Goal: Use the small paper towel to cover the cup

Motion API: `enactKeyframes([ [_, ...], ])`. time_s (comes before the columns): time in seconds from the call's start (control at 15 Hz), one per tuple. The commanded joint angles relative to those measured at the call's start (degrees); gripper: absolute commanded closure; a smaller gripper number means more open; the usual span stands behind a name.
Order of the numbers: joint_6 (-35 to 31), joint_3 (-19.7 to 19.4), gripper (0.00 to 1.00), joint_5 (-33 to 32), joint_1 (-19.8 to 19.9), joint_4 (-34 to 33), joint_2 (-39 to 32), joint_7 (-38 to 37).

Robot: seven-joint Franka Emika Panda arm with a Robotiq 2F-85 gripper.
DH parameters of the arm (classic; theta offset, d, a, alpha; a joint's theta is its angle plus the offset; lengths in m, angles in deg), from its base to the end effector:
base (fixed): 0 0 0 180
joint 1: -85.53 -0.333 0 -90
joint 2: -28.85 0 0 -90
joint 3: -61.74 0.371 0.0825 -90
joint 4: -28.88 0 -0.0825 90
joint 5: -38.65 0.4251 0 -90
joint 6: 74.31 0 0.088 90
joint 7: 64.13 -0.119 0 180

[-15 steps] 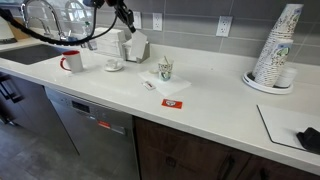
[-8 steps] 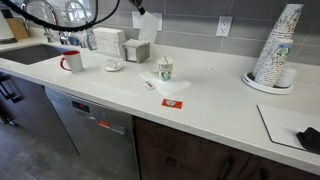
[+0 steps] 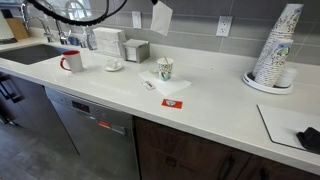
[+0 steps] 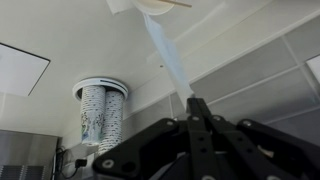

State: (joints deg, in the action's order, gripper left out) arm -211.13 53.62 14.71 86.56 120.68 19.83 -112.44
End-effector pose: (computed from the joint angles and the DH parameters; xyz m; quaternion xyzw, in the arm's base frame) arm 0.7047 -0.1123 0.6458 0.8637 -0.3549 0.3489 0.0795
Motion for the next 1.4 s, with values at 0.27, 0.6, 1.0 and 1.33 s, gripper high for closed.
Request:
enactKeyframes([
  [0.27,8.2,-2.8,1.00,-5.2,-1.8,-13.4,-12.4,-3.2],
  [0.6,13.9,-5.2,1.00,-9.4,-3.9,-18.0,-18.1,-5.2],
  [1.0,19.6,-7.1,1.00,-17.1,-6.0,-20.8,-22.5,-9.3],
  [1.33,22.2,-6.1,1.00,-21.1,-6.1,-22.1,-25.4,-9.3],
])
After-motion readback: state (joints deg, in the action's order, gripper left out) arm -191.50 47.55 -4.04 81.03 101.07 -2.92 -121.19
